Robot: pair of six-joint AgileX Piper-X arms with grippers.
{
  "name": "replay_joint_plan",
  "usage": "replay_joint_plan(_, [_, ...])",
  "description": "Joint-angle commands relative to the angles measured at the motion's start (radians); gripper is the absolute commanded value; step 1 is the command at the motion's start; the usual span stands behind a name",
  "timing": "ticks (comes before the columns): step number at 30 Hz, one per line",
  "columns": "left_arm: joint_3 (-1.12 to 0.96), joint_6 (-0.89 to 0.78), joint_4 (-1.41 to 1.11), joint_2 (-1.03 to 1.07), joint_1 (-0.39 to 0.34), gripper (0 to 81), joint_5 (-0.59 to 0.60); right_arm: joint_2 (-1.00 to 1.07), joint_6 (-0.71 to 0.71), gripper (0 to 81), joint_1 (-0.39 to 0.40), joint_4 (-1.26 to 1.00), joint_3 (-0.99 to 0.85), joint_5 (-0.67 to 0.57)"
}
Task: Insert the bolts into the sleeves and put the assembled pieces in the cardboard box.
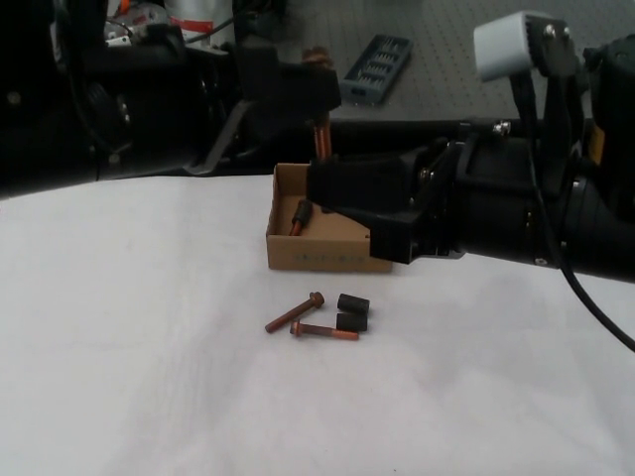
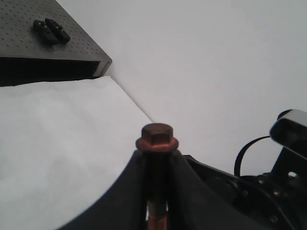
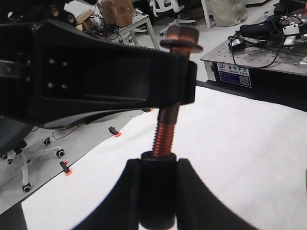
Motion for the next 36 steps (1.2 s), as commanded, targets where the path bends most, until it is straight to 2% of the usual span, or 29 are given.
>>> replay_joint_plan(1, [-0.005, -0.007, 0.014, -0.013, 0.002, 0.6, 0.008, -0.001, -0.004, 1.9, -0.014, -0.027, -0.012, 0.058])
replay_joint_plan(11, [-0.005, -0.019, 0.043, -0.013, 0.002, 0.6, 0.023, -0.001, -0.001, 1.9, -0.077, -0.042, -0.012, 0.033])
replay_joint_plan(17, [-0.005, -0.012, 0.063, -0.013, 0.002, 0.6, 0.117, -0.001, -0.001, 1.9, -0.078, -0.069, -0.012, -0.01])
replay_joint_plan(22, [-0.005, 0.05, 0.062, -0.013, 0.002, 0.6, 0.103, -0.001, -0.001, 1.9, -0.078, -0.071, -0.012, -0.075])
replay_joint_plan(36, [-0.005, 0.053, 0.096, -0.013, 0.002, 0.6, 0.232, -0.001, -0.003, 1.9, -0.078, -0.055, -0.012, -0.104])
